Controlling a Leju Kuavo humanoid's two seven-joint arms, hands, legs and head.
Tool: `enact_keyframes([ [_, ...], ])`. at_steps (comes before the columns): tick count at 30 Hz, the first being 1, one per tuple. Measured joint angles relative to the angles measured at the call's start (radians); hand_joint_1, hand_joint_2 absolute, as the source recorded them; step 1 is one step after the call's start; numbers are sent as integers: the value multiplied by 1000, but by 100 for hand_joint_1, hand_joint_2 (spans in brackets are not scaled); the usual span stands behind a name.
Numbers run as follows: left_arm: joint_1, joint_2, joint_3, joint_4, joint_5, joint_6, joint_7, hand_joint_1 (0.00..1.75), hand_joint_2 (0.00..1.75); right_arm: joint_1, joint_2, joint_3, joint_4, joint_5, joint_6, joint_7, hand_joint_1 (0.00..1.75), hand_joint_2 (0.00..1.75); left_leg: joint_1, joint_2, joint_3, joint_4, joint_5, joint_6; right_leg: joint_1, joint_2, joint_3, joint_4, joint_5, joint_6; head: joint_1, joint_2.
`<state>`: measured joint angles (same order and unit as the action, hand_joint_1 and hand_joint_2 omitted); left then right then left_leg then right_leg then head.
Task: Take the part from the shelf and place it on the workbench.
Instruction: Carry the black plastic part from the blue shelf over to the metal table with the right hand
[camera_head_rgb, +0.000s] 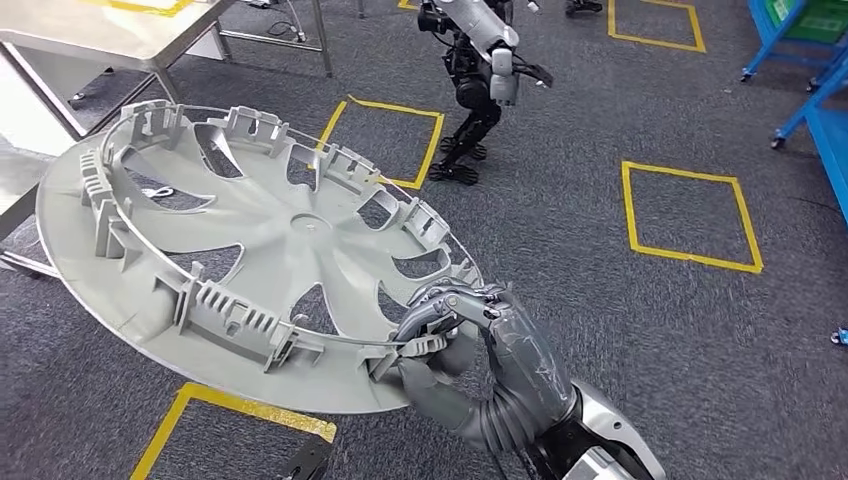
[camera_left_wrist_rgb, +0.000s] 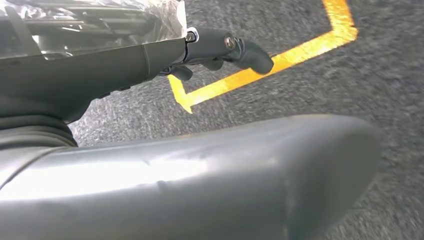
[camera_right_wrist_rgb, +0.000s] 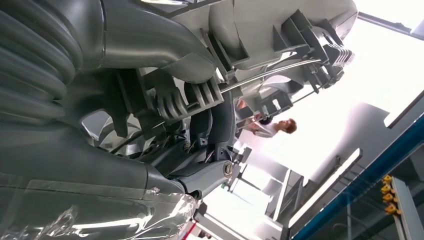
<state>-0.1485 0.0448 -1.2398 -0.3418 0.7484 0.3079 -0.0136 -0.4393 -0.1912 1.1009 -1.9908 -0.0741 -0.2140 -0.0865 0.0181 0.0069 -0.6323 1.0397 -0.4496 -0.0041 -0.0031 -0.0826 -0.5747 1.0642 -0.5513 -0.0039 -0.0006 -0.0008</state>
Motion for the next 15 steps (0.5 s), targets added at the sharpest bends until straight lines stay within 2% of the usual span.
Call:
enact_keyframes([
  [2, -1, 0, 0, 0, -3, 0, 1, 0, 175, 1, -1, 0, 0, 0, 0, 0, 175, 175, -1, -21, -1, 0, 2, 9, -3, 57, -55, 117, -62, 1, 6, 0],
  [3, -1, -1, 0, 0, -5, 0, 1, 0, 175, 2, -1, 0, 0, 0, 0, 0, 175, 175, -3, -34, -2, 0, 2, 11, -2, 71, -91, 186, -88, -2, 8, 0],
  [4, 0, -1, 0, 0, -6, 1, 2, 0, 175, 4, -2, 1, 0, 0, 0, 0, 175, 175, -6, -47, -3, 0, 3, 13, -1, 77, -119, 235, -98, -6, 10, 0],
  [5, 1, -1, 0, 0, -6, 2, 2, 0, 175, 6, -2, 1, -1, 0, 0, 0, 175, 175, -9, -61, -3, 0, 3, 14, 1, 80, -132, 250, -89, -11, 10, 0],
  [6, 2, -2, 0, 0, -6, 3, 3, 0, 175, 8, -3, 1, -1, 1, 0, 0, 175, 175, -11, -76, -2, 0, 4, 15, 3, 85, -126, 225, -61, -18, 10, 0],
  [7, 2, -2, 0, 0, -7, 4, 3, 0, 175, 9, -4, 1, -2, 2, 0, 1, 175, 175, -12, -91, -1, 0, 4, 15, 7, 96, -103, 165, -20, -26, 10, 0],
  [9, 2, -4, 0, 0, -8, 7, 3, 0, 175, 9, -4, 0, -6, 3, -1, 1, 175, 175, -10, -116, -2, -1, 6, 12, 13, 144, -46, 32, 45, -42, 9, 0],
  [10, 2, -6, 0, 0, -8, 7, 3, 0, 175, 9, -4, 0, -7, 4, -1, 2, 175, 175, -7, -127, -5, -1, 9, 9, 15, 163, -28, -9, 59, -47, 10, 0],
  [11, 2, -8, 0, 0, -9, 7, 3, 0, 175, 9, -4, 0, -8, 5, -1, 2, 175, 175, -3, -138, -9, -2, 12, 4, 17, 173, -20, -28, 61, -50, 11, 0],
  [13, 6, -11, 0, -1, -9, 7, 4, 0, 175, 9, -5, 0, -9, 6, -1, 4, 175, 175, 1, -158, -14, -6, 17, -6, 17, 154, -14, -43, 64, -51, 14, 0],
  [14, 8, -11, -1, -1, -9, 7, 4, 0, 175, 9, -5, 0, -10, 6, -1, 5, 175, 175, -1, -147, -17, -3, 15, -8, 16, 140, -7, -54, 67, -50, 13, 0],
  [15, 10, -11, -1, 0, -8, 7, 4, 0, 175, 9, -4, 0, -11, 6, -1, 6, 175, 175, -4, -122, -24, 11, 3, -11, 14, 126, 1, -67, 72, -49, 11, 0],
])
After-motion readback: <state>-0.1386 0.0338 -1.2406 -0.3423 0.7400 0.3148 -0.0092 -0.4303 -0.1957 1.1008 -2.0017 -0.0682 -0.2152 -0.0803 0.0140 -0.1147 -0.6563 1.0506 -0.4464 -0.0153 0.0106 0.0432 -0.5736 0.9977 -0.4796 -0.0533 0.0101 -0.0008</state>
